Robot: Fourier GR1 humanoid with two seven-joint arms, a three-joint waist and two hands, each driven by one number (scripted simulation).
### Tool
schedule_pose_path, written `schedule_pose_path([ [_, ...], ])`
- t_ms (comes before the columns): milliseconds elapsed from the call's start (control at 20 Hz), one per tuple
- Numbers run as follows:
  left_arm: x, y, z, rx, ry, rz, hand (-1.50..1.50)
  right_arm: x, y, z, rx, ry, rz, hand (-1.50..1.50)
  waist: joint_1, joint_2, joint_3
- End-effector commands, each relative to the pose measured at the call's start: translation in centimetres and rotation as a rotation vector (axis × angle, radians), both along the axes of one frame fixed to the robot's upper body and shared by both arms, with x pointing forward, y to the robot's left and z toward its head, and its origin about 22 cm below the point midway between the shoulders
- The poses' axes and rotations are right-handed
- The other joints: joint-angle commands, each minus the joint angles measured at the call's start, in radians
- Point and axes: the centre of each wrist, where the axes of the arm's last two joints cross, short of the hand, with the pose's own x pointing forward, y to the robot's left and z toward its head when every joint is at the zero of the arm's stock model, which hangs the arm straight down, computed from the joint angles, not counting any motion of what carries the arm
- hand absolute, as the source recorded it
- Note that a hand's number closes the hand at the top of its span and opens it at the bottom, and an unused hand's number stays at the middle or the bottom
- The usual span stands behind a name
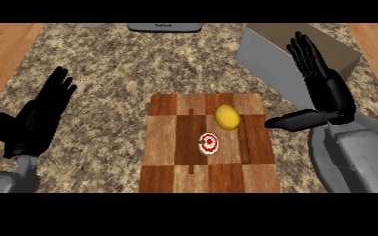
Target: Pick the lemon from the cutting board and place it in the cardboard box
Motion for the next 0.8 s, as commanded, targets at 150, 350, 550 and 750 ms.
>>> schedule_pose_path([
  [150,-1.3,0.5,-1.3,-0.037,0.044,-0.018,0.00,-0.1,0.6,3.0,-0.277,-0.119,0.146,-1.50,-0.022,-0.004,-0.002],
  [350,-2.4,1.6,-1.3,-0.029,0.032,-0.025,0.00,-0.4,-0.6,5.9,-0.697,-0.071,0.097,-1.50,-0.017,-0.015,-0.007],
  [550,-1.6,0.6,-1.1,-0.034,0.041,-0.010,0.00,0.1,3.0,8.1,-0.951,-0.016,0.089,-1.50,-0.010,-0.007,-0.006],
  [750,-2.3,2.1,0.3,-0.022,0.021,-0.022,0.00,-1.0,7.0,8.7,-1.112,0.072,0.128,-1.50,-0.006,-0.010,-0.004],
])
